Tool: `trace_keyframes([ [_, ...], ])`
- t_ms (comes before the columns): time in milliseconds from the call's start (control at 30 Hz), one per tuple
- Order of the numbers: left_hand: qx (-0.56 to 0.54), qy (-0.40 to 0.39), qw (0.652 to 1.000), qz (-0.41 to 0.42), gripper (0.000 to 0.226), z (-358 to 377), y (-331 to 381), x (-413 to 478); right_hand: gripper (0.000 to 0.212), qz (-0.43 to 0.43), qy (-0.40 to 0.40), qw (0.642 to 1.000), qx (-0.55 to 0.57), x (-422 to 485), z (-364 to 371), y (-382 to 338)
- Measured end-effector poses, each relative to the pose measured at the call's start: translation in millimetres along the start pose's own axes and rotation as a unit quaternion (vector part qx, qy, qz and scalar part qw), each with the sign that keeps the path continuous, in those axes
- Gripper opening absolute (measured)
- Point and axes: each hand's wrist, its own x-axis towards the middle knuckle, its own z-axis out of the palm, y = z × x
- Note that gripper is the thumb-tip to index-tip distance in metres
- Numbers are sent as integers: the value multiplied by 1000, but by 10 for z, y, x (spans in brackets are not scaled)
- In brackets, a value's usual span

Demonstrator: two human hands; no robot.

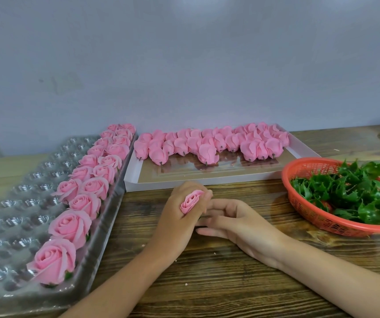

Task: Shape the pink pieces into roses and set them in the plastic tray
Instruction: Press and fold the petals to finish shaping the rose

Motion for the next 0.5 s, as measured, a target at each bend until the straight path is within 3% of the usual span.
trace_keyframes([
  [200, 6, -19, 1000, -4, 23, 25, 19, -9, 35, -39, -17, 999, -32, -12, 19, 10],
  [500, -58, -67, 995, -54, 28, 14, 63, -25, 37, -94, 18, 990, -103, -8, 71, 60],
])
